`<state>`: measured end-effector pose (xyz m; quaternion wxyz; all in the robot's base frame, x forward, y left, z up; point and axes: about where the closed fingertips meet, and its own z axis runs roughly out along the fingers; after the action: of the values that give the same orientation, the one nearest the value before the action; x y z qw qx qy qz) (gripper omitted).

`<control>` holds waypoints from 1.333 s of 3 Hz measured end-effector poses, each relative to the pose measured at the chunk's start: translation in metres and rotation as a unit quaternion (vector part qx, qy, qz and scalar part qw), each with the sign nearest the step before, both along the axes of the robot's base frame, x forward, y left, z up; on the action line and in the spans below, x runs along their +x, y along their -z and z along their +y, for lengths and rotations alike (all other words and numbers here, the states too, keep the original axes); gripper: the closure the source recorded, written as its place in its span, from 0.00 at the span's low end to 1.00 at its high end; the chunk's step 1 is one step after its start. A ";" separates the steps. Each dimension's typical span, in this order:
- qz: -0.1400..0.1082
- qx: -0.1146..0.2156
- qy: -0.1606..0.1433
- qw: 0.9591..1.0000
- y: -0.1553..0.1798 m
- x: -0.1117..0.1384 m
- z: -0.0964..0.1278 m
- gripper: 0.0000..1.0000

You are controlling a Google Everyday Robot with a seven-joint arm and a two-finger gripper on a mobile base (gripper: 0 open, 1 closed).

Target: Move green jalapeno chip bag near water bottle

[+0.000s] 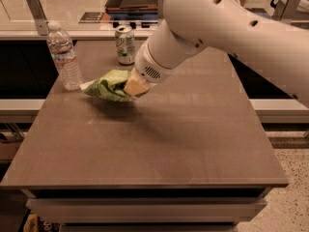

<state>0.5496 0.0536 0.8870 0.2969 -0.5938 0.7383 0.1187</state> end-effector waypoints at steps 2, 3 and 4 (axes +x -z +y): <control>-0.002 -0.001 -0.002 1.000 -0.002 -0.002 0.002 0.36; -0.002 -0.002 -0.003 1.000 -0.002 -0.003 0.003 0.13; -0.003 -0.002 -0.004 1.000 -0.003 -0.004 0.003 0.00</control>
Offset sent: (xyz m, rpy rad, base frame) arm -0.0009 0.0008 0.0006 -0.0011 -0.0013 0.0018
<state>0.5455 0.0569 0.8902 0.2975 -0.5977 0.7354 0.1161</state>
